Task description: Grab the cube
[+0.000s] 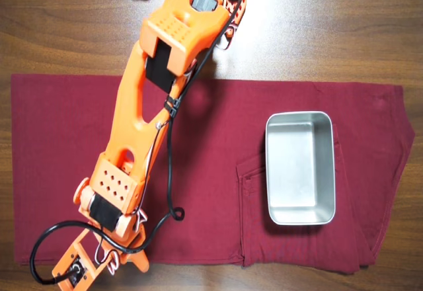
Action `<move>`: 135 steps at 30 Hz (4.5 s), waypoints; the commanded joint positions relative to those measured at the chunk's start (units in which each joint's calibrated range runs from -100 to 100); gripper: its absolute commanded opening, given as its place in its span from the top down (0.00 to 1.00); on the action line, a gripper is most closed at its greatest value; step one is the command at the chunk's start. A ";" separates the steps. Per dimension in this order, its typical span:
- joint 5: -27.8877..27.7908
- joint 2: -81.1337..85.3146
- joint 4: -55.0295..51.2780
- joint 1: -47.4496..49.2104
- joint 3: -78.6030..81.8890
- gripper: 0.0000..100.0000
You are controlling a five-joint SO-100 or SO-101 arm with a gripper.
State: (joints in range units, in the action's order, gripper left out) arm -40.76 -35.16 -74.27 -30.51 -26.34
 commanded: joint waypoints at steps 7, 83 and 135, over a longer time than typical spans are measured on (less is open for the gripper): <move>-0.59 -6.17 -0.55 -1.26 -11.03 0.62; -7.57 120.24 16.32 31.08 120.24 1.00; -6.94 133.56 -25.73 32.04 126.34 1.00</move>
State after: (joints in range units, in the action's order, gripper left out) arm -47.84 98.78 -98.97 1.30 99.63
